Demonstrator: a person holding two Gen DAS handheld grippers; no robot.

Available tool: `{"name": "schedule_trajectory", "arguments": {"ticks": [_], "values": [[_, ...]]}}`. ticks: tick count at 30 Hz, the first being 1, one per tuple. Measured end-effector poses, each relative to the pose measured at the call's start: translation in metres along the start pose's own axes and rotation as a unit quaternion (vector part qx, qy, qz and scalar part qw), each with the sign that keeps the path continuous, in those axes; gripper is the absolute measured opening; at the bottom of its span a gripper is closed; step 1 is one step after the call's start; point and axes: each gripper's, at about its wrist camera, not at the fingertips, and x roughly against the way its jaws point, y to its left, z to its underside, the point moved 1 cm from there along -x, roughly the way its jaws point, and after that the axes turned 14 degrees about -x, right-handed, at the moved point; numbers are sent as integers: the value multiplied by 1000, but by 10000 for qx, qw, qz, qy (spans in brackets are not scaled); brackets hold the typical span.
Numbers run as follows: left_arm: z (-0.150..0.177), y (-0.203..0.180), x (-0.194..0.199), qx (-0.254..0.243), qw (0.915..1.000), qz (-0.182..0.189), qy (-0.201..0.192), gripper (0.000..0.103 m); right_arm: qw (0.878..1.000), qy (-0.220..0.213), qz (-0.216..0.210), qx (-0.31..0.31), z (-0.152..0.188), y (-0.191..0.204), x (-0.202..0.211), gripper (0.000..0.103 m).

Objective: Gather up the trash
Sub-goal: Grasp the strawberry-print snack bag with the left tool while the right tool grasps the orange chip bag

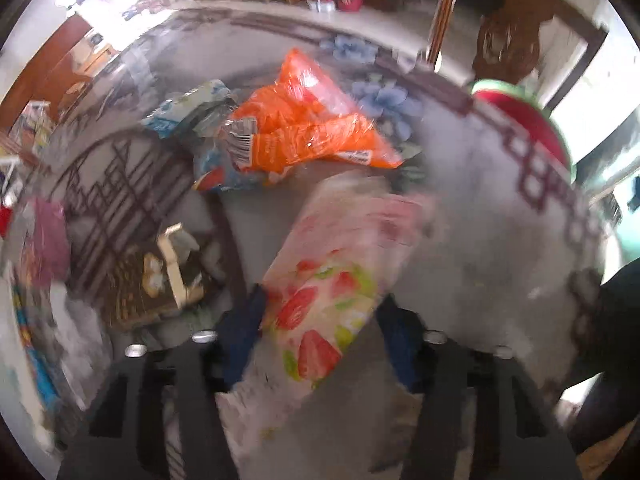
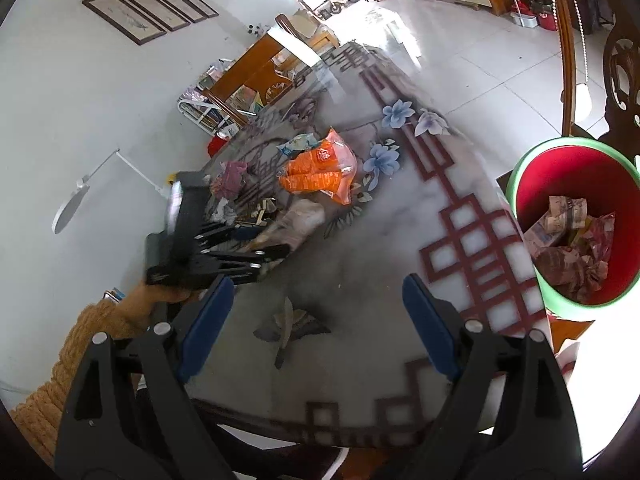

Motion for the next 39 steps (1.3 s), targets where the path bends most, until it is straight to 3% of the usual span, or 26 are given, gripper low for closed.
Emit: {"name": "schedule_trajectory", "arguments": {"ticks": [1, 4, 6, 10, 13, 14, 17, 22, 26, 32, 39], "values": [[9, 0, 8, 260, 9995, 112, -171, 31, 10000, 6, 20, 5, 0, 0, -1, 85], [41, -3, 27, 852, 9931, 365, -723, 30, 9999, 41, 156, 36, 1, 1, -4, 85], [74, -8, 40, 1424, 9826, 477, -1095, 30, 9995, 77, 282, 84, 2, 3, -7, 85], [126, -8, 51, 2575, 9533, 340, -1541, 30, 9974, 308, 573, 293, 3, 10, -20, 85], [172, -10, 49, 3461, 9191, 321, -1856, 30, 9947, 468, 802, 448, -1, 17, -33, 85], [175, -6, 44, 3584, 9143, 348, -1856, 30, 9934, 437, 909, 545, -4, 21, -39, 86], [180, -2, 40, 3658, 9122, 267, -1825, 30, 9850, 285, 1331, 1056, -16, 38, -63, 89], [176, -8, 39, 3432, 9210, 158, -1834, 31, 9682, 309, 1835, 1672, -35, 68, -120, 89], [183, 0, 41, 3509, 9165, 260, -1902, 31, 9521, 249, 2084, 2224, -48, 97, -163, 89], [187, 2, 52, 3514, 9137, 115, -2036, 31, 9449, -4, 2202, 2422, -66, 129, -212, 95], [191, 6, 59, 3530, 9122, -79, -2077, 31, 9351, 375, 2633, 2343, -70, 121, -265, 95]]}}
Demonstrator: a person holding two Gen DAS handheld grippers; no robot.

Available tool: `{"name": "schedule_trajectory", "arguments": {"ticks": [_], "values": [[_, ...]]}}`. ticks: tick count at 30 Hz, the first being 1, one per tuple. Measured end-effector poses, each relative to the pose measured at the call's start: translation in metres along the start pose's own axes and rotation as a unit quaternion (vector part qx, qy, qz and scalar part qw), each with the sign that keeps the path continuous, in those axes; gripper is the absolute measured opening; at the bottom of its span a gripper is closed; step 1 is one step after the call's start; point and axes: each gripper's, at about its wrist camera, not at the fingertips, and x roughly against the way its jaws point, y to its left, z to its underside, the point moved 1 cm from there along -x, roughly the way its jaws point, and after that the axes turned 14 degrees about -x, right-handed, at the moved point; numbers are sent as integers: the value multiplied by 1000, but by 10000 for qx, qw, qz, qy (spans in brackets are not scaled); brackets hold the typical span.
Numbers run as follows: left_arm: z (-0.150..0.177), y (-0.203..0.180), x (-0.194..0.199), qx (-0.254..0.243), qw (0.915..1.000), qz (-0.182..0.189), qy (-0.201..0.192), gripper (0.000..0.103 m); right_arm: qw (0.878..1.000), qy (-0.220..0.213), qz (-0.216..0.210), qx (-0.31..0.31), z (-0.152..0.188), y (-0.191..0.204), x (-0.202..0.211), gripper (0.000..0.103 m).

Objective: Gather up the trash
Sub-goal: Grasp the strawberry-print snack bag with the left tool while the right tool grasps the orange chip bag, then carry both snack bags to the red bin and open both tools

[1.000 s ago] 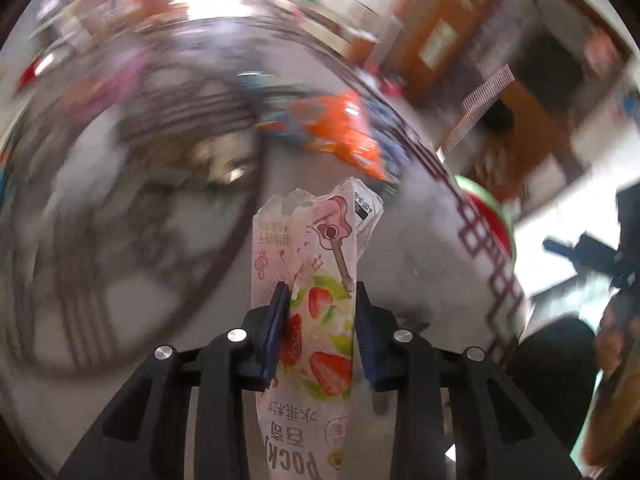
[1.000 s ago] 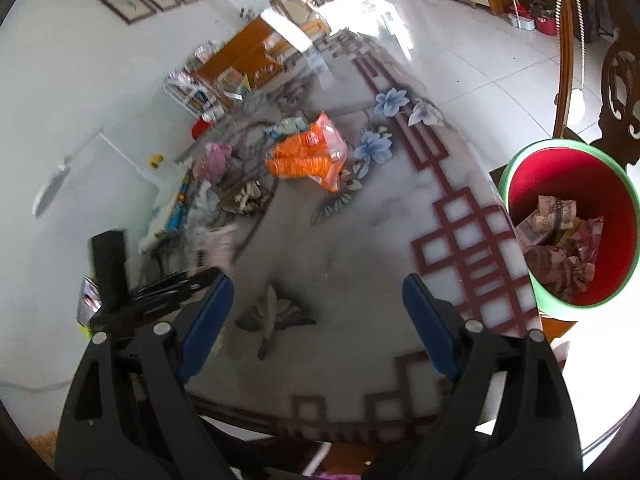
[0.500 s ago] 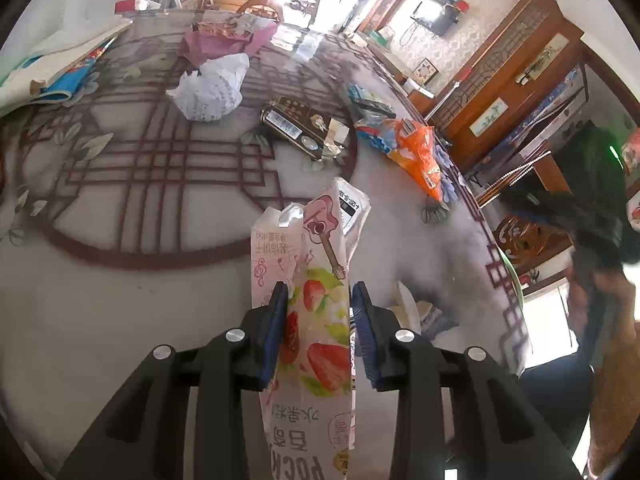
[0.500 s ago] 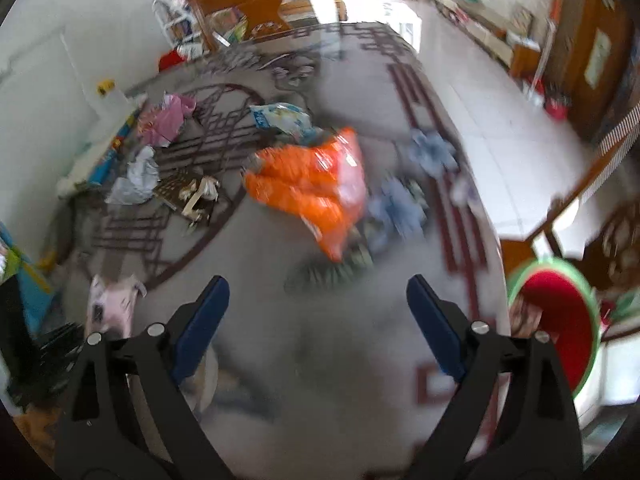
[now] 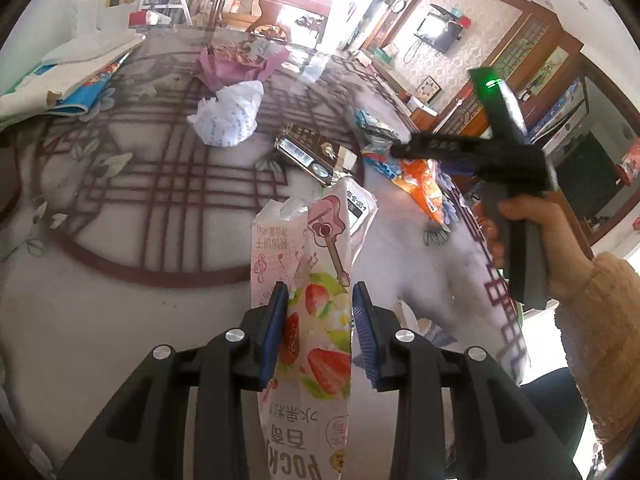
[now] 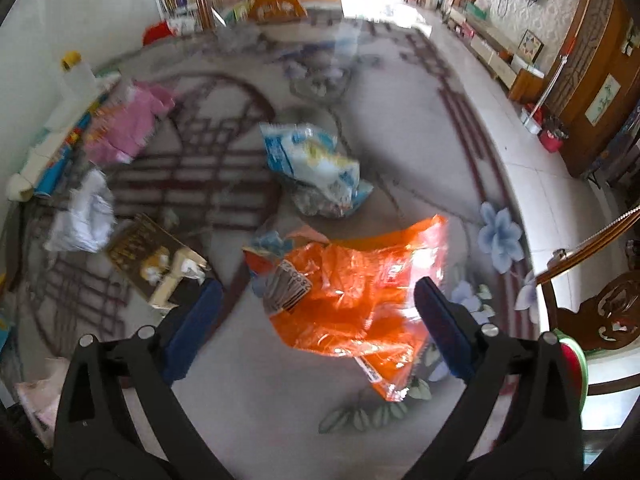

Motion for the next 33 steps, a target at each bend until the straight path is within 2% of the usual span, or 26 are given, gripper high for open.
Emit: {"name": "schedule_trajectory", "arguments": {"ticks": [2, 3, 8, 20, 26, 33], "values": [[-1, 1, 1, 5, 10000, -31, -12, 31, 9999, 105, 104, -15, 1, -1, -10, 90], [-1, 2, 1, 18, 10000, -32, -17, 31, 9999, 137, 98, -26, 2, -1, -12, 80], [-1, 5, 0, 83, 10000, -8, -22, 31, 9999, 5, -38, 129, 10, 2, -2, 68], [-1, 5, -3, 86, 9999, -60, 9, 31, 9974, 176, -597, 370, 53, 15, 30, 67], [1, 6, -8, 113, 9998, -82, 123, 32, 9966, 343, -594, 451, 74, 15, 36, 67], [3, 6, -12, 123, 9996, -102, 218, 33, 9971, 305, -540, 446, 81, 10, 37, 67]]}}
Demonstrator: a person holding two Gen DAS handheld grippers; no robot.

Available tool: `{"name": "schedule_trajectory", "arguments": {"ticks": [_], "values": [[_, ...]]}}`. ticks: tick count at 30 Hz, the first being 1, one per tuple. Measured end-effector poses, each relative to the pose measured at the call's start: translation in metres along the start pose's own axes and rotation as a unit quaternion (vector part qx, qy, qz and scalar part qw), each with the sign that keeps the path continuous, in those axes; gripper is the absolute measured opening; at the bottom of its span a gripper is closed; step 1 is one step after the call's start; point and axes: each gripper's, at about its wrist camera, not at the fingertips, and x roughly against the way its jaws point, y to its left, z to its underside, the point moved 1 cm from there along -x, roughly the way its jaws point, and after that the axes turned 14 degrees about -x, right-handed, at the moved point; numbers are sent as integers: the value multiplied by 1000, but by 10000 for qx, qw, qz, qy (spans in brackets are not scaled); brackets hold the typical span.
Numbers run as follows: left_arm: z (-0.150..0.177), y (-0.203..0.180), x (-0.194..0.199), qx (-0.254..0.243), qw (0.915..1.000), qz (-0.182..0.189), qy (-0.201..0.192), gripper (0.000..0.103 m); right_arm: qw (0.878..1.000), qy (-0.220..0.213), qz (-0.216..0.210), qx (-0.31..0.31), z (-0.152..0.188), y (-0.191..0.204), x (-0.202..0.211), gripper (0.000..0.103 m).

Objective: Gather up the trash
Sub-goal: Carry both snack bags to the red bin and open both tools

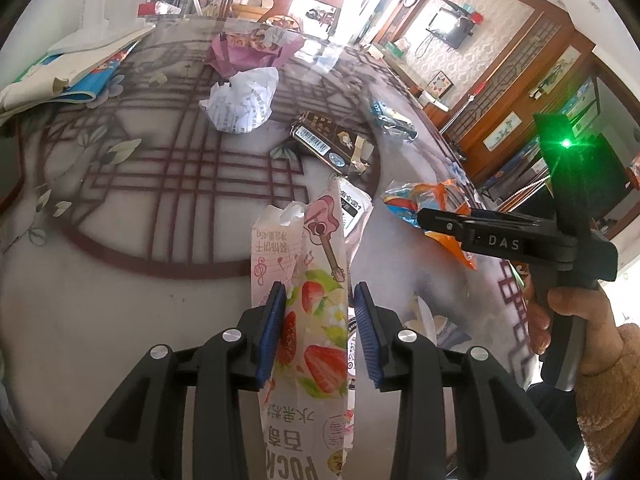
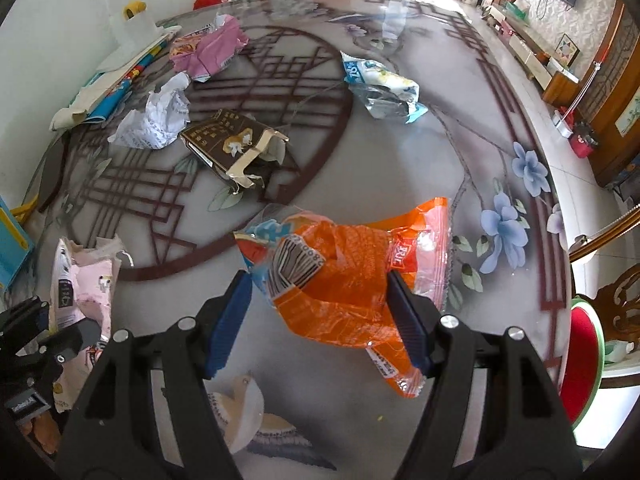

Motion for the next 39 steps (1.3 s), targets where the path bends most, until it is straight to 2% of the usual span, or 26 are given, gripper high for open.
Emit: {"name": "schedule_trajectory", "arguments": {"ticks": [2, 4, 8, 11, 12, 14, 15, 26, 33, 39], "values": [[1, 0, -3, 0, 10000, 11, 60, 34, 10000, -5, -59, -58, 1, -2, 2, 67], [1, -1, -5, -4, 9999, 27, 109, 44, 9998, -29, -118, -137, 2, -4, 5, 67], [1, -3, -8, -90, 9998, 5, 159, 46, 9993, -168, -174, -296, 6, -11, 14, 67], [3, -7, -12, -221, 9994, -52, 275, 42, 9986, -224, -233, -408, 8, -16, 21, 67], [3, -8, -12, -267, 9992, -69, 296, 38, 9984, -232, -263, -448, 8, -17, 23, 67], [3, -11, -12, -365, 9989, -97, 279, 35, 9977, -264, -324, -527, 10, -20, 27, 67], [3, -11, -11, -385, 9989, -88, 255, 29, 9974, -293, -350, -558, 10, -21, 30, 67], [-2, -9, 13, -228, 9991, -12, -352, 28, 9923, -558, -660, -886, 24, -40, 67, 67], [-3, -5, 14, -148, 9988, -118, -448, 28, 9903, -814, -614, -943, 40, -58, 94, 67], [-6, -14, 16, -336, 9977, -256, -532, 28, 9869, -897, -665, -1161, 55, -82, 115, 67]]}}
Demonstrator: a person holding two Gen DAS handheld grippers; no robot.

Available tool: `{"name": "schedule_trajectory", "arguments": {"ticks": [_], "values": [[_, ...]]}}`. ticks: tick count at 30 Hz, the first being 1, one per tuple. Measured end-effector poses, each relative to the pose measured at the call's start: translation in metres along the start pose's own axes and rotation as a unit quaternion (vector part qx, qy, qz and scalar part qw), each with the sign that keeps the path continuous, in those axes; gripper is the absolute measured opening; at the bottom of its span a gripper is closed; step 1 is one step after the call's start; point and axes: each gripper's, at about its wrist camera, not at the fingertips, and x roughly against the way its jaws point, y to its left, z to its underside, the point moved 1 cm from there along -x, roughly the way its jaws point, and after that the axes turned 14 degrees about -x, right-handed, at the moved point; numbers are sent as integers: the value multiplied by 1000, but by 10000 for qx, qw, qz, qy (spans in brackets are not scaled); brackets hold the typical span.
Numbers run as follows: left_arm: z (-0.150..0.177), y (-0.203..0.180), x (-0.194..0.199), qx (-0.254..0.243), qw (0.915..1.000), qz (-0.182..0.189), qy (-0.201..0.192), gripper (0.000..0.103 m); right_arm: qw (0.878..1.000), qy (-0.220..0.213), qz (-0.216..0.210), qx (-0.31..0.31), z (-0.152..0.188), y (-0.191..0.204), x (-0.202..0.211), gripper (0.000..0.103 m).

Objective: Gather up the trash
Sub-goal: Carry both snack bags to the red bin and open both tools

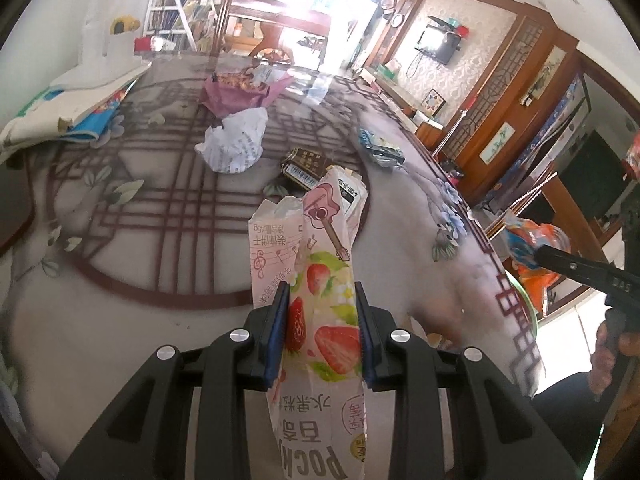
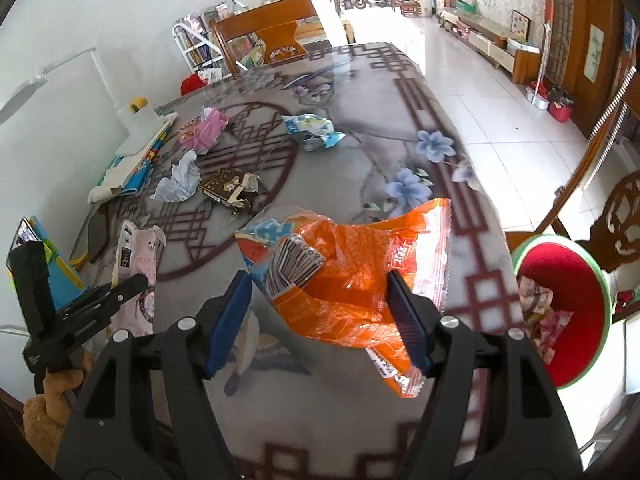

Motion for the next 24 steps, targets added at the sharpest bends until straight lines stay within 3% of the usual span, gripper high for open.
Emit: {"name": "schedule_trajectory", "arguments": {"ticks": [5, 13, 19, 24], "values": [[-3, -19, -2, -159, 9998, 48, 116, 28, 9994, -137, -138, -280, 6, -21, 22, 67], [-24, -85, 7, -690, 9975, 92, -93, 28, 9965, -379, -388, -633, 14, -55, 52, 67], [-46, -148, 6, -1143, 9924, 349, -284, 28, 9920, -605, -551, -966, 16, -83, 74, 67], [-62, -197, -7, -1401, 9875, 643, -333, 28, 9887, -806, -394, -1204, 19, -116, 87, 67]]}}
